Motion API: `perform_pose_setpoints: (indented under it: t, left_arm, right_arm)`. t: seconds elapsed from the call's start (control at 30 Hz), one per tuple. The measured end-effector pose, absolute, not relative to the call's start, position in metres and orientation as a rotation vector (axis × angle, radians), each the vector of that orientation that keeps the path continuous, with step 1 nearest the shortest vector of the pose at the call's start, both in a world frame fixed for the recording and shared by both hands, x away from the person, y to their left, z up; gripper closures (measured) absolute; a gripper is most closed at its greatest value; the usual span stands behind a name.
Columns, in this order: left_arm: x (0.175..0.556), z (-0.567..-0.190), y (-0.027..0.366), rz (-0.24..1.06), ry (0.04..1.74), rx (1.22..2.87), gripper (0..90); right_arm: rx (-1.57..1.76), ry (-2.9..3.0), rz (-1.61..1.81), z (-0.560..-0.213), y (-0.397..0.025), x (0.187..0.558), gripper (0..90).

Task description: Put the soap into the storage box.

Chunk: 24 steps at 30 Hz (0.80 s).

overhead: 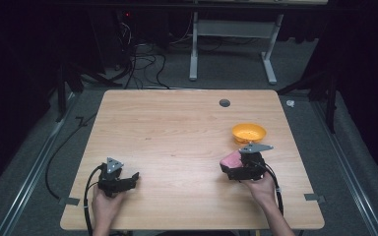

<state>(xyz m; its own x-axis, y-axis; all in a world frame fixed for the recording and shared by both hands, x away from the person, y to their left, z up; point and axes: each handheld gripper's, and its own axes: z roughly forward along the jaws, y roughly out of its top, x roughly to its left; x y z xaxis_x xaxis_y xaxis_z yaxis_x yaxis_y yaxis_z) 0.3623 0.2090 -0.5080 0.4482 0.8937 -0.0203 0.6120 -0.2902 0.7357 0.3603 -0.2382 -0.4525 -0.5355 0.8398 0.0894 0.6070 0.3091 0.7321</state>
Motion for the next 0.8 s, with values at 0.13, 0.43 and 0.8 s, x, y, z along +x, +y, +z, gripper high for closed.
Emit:
perform_pose_setpoints:
  t: [0.13, 0.43, 0.8]
  left_arm:
    - [0.362, -0.508, 0.209, 0.527, 1.257, 2.016, 20.9]
    - [0.362, -0.508, 0.209, 0.527, 1.257, 2.015, 21.0]
    - [0.362, -0.508, 0.209, 0.527, 1.257, 2.015, 21.0]
  right_arm:
    - [1.329, 2.250, 1.060, -0.449, -0.243, 0.361, 13.5]
    - [1.419, 2.178, 1.087, -0.441, -0.257, 0.365, 13.5]
    - [1.477, 2.119, 1.074, -0.436, -0.266, 0.373, 13.5]
